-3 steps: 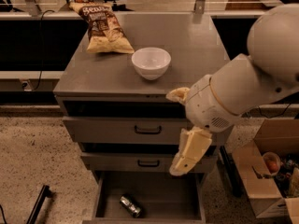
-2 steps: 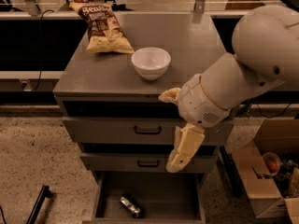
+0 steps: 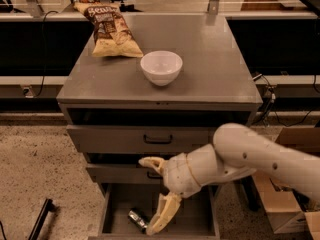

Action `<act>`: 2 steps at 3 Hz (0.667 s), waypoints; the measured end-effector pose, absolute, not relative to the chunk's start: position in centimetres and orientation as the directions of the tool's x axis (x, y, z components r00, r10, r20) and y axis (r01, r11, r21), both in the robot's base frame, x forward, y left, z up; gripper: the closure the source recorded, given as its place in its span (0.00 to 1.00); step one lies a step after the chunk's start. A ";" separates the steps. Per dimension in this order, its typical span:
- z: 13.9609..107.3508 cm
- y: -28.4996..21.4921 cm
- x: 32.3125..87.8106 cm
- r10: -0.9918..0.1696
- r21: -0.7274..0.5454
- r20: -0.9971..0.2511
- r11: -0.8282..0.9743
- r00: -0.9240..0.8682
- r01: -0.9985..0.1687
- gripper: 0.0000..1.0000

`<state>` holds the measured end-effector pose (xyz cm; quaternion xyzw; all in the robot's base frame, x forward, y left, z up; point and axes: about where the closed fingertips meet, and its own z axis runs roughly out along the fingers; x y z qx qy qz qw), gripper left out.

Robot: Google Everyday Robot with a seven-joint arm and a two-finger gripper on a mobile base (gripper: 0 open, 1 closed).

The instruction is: Pick green can from bottom drawer and place on counter

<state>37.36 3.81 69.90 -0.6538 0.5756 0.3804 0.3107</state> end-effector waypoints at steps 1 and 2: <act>63.8 4.2 39.8 -0.422 -0.006 -0.906 -0.043 0.023 -0.999 0.00; 60.8 4.6 41.2 -0.394 0.013 -0.919 0.019 -0.020 -1.000 0.00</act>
Offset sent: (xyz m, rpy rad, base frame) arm 0.0201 0.0041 -0.0534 0.0991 -0.0235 -0.0857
